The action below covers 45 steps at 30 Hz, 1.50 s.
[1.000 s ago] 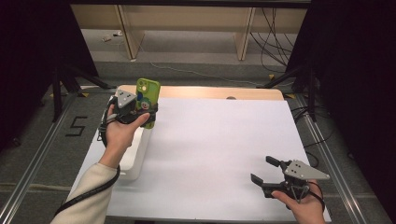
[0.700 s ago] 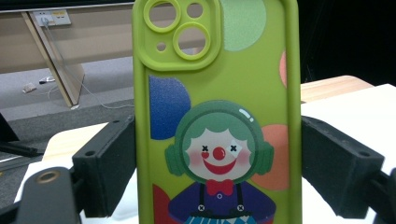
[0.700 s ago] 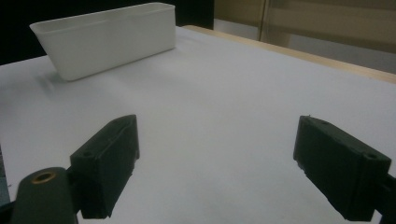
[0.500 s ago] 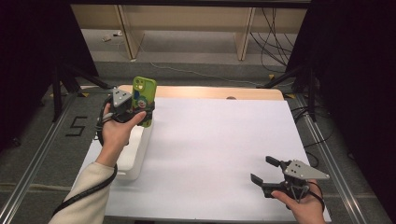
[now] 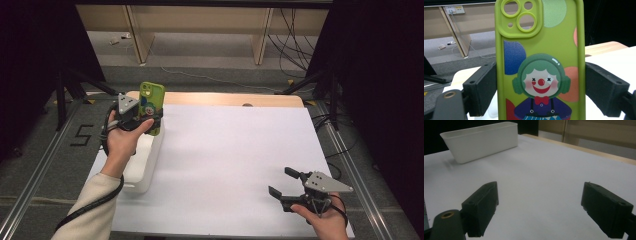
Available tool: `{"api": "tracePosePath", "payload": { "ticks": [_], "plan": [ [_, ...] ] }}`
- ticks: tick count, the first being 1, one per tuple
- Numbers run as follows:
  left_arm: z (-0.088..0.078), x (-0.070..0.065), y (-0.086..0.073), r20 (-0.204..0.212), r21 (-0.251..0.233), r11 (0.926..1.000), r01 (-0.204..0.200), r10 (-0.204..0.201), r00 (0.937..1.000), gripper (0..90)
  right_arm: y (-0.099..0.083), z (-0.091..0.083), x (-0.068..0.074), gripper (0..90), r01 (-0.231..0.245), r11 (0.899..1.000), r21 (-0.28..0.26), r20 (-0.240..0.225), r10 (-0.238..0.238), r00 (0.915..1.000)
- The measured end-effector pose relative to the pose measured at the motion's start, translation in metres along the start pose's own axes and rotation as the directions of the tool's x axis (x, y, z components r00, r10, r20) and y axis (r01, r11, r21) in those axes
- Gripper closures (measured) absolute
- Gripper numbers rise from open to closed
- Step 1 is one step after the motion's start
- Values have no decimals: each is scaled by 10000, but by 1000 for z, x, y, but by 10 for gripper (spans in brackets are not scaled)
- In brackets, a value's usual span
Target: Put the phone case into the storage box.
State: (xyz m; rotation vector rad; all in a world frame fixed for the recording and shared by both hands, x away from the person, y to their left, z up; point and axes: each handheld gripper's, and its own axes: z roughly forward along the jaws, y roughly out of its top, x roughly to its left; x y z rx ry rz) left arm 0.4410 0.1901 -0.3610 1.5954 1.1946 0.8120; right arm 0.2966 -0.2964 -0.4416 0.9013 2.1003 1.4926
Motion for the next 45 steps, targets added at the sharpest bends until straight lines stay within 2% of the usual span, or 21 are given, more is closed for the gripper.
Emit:
{"api": "tracePosePath", "payload": {
  "ticks": [12, 29, 45],
  "plan": [
    [2, 7, -2, -72, 27, 10000, 1, -1, 10000, 162, 0, 0, 0, 156, 17, 10000, -3, 1, -17, 10000],
    [6, 16, -6, -291, 18, 9996, 277, -276, 9992, 162, 0, 0, 1, 156, 78, 10000, 60, 66, -78, 9999],
    [13, 15, -3, -331, -137, 9993, 337, -342, 9989, 161, 0, 0, 1, 156, 70, 9999, 88, 11, -70, 10000]
  ]
}}
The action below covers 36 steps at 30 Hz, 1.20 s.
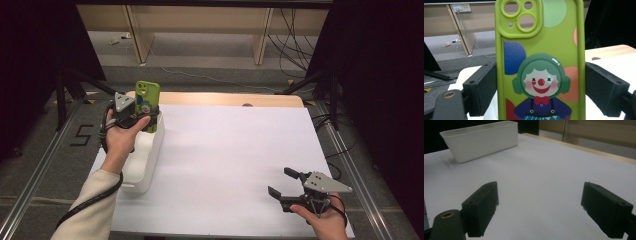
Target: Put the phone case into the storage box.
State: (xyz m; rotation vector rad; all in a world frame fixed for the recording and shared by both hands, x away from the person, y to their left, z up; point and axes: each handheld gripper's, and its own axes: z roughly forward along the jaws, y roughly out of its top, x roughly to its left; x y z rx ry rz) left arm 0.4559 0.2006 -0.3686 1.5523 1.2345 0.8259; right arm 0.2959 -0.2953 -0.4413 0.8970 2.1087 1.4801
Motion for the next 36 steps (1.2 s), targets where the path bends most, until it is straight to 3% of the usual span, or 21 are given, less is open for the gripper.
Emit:
{"api": "tracePosePath", "payload": {
  "ticks": [11, 36],
  "plan": [
    [7, 1, 8, -8, -17, 9999, -120, 120, 9999, 162, 0, 0, -1, 156, -46, 10000, -67, 17, 46, 10000],
    [23, 9, 4, -212, 173, 9997, -156, 160, 9996, 161, 0, 0, -1, 156, -86, 9999, -87, 0, 86, 10000]
  ]
}}
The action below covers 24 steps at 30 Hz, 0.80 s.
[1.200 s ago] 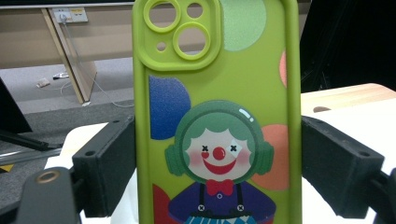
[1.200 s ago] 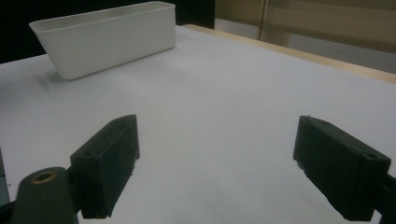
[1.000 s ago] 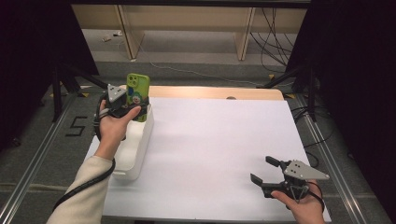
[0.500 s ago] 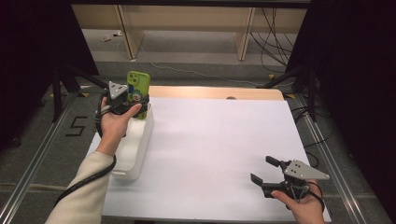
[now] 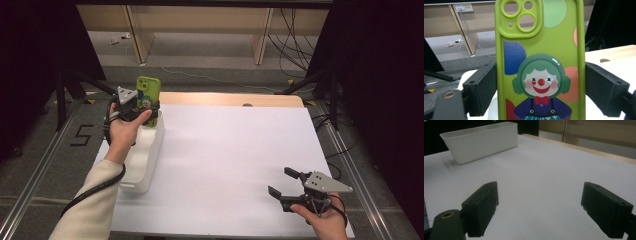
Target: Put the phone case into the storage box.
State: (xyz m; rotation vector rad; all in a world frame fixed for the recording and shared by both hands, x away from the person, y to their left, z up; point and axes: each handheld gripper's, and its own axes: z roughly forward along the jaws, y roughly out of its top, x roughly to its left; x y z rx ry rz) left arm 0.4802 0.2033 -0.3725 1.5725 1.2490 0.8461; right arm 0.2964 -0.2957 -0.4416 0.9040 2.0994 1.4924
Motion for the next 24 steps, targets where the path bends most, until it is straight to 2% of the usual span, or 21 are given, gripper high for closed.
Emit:
{"api": "tracePosePath", "payload": {
  "ticks": [15, 18, 24],
  "plan": [
    [7, 5, -1, -46, 38, 9999, 129, -129, 9999, 161, 0, 0, 0, 156, -49, 10000, -19, 1, 49, 10000],
    [7, 5, -1, 9, 12, 9996, 266, -266, 9996, 161, -1, 0, 0, 156, -96, 10000, -1, -27, 96, 9999],
    [9, 5, -1, -24, 41, 9998, 216, -216, 9998, 161, 0, 0, 0, 156, -90, 10000, -16, -7, 90, 10000]
  ]
}}
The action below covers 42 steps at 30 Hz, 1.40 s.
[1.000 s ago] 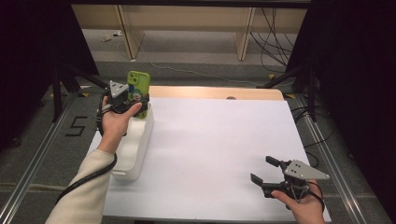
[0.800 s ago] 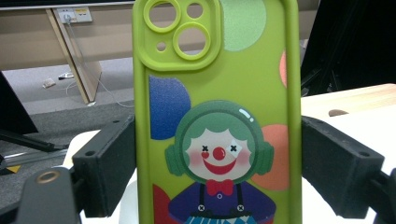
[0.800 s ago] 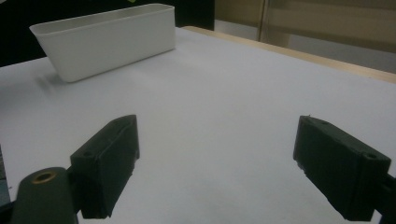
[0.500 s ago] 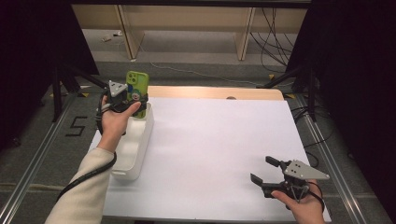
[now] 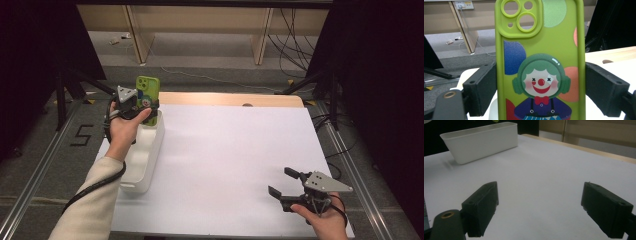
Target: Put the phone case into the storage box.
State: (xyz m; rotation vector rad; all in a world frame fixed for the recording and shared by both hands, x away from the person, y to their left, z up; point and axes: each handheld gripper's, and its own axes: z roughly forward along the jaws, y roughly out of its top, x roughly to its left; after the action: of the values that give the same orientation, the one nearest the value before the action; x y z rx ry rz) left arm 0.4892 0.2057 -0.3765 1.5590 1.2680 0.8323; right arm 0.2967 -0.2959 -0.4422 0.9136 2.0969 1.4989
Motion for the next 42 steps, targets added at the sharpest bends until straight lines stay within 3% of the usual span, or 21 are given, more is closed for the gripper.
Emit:
{"api": "tracePosePath", "payload": {
  "ticks": [20, 42],
  "plan": [
    [7, 6, 1, 55, -106, 9999, 23, -22, 10000, 161, 0, 0, 0, 156, 17, 10000, 75, -53, -17, 10000],
    [23, 9, -4, -222, 244, 9997, -92, 97, 9997, 161, 0, 0, 0, 156, 26, 10000, 60, -77, -25, 10000]
  ]
}}
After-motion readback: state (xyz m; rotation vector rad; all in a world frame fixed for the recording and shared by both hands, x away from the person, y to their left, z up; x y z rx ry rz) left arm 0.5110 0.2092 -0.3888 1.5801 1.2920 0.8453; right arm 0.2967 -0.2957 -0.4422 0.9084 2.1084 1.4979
